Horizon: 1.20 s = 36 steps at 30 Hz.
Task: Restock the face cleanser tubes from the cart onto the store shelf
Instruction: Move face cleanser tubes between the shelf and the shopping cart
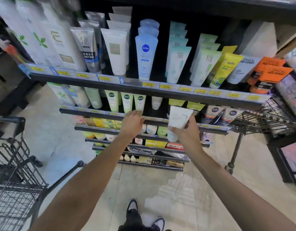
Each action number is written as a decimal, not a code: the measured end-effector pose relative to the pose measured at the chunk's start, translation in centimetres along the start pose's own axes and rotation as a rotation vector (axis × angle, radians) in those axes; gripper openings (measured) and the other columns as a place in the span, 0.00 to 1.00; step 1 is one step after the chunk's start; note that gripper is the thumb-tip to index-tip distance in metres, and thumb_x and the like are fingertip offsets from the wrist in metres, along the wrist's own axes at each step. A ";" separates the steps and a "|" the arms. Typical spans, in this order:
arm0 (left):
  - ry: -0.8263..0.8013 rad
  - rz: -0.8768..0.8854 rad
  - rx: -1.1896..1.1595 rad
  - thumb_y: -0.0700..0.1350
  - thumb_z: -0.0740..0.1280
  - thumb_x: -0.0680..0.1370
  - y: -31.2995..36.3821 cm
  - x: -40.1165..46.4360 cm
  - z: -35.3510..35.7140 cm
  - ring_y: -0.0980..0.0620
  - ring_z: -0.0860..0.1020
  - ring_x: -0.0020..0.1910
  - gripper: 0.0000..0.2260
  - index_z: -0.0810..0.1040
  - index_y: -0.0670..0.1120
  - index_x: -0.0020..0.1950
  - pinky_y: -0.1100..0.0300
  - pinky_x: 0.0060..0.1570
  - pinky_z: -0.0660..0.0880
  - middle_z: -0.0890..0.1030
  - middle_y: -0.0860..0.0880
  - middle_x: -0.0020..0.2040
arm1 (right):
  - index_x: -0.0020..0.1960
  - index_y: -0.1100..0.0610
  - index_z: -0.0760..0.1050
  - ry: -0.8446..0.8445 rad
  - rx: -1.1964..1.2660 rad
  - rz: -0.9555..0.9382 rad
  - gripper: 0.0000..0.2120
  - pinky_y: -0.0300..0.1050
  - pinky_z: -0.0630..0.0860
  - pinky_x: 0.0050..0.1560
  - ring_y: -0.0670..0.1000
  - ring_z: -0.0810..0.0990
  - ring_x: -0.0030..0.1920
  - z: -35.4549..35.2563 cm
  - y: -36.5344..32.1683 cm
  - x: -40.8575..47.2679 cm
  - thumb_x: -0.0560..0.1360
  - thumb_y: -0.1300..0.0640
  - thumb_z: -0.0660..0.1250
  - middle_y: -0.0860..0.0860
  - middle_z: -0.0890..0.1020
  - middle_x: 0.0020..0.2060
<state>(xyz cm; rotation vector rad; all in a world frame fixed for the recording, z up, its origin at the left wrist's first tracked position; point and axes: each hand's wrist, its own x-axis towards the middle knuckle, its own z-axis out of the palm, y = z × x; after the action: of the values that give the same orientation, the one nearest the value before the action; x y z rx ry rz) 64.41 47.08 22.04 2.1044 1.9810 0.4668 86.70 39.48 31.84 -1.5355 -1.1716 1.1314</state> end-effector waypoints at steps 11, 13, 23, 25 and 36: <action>-0.040 0.146 0.129 0.48 0.66 0.82 -4.8 0.2 -0.1 0.43 0.73 0.65 0.16 0.77 0.41 0.67 0.48 0.67 0.71 0.78 0.43 0.63 | 0.60 0.47 0.70 0.159 -0.111 -0.102 0.25 0.36 0.73 0.52 0.45 0.76 0.58 7.9 -0.1 6.0 0.71 0.59 0.80 0.45 0.79 0.57; -0.053 0.151 0.119 0.47 0.67 0.82 -4.9 0.1 -0.2 0.43 0.73 0.66 0.17 0.77 0.40 0.68 0.47 0.68 0.71 0.78 0.43 0.64 | 0.59 0.49 0.70 0.165 -0.127 -0.102 0.24 0.32 0.72 0.49 0.46 0.76 0.57 8.5 0.3 6.9 0.71 0.60 0.80 0.47 0.79 0.57; -0.107 0.201 0.112 0.47 0.67 0.82 -5.3 -0.1 -0.8 0.43 0.68 0.71 0.22 0.71 0.40 0.74 0.50 0.73 0.66 0.73 0.43 0.70 | 0.56 0.51 0.68 0.238 -0.168 -0.093 0.23 0.41 0.75 0.53 0.56 0.79 0.58 11.3 2.2 10.0 0.71 0.58 0.80 0.57 0.80 0.58; -0.123 0.195 0.101 0.47 0.67 0.83 -5.2 0.0 -1.0 0.43 0.68 0.71 0.22 0.70 0.40 0.74 0.51 0.73 0.65 0.73 0.43 0.70 | 0.57 0.52 0.69 0.241 -0.159 -0.073 0.23 0.45 0.76 0.56 0.56 0.79 0.58 11.3 2.2 10.7 0.70 0.59 0.80 0.56 0.80 0.57; -0.158 0.162 0.098 0.49 0.66 0.83 -5.1 0.3 -1.1 0.44 0.67 0.71 0.23 0.70 0.41 0.75 0.51 0.73 0.65 0.72 0.44 0.71 | 0.66 0.59 0.68 0.181 -0.178 0.012 0.28 0.39 0.71 0.59 0.47 0.75 0.58 11.2 3.4 11.5 0.72 0.66 0.77 0.49 0.78 0.57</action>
<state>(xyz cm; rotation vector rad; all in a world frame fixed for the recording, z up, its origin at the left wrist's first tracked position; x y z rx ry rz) 59.26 47.64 21.21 2.2946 1.7892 0.2259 78.06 51.42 24.54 -1.7436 -1.1654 0.8932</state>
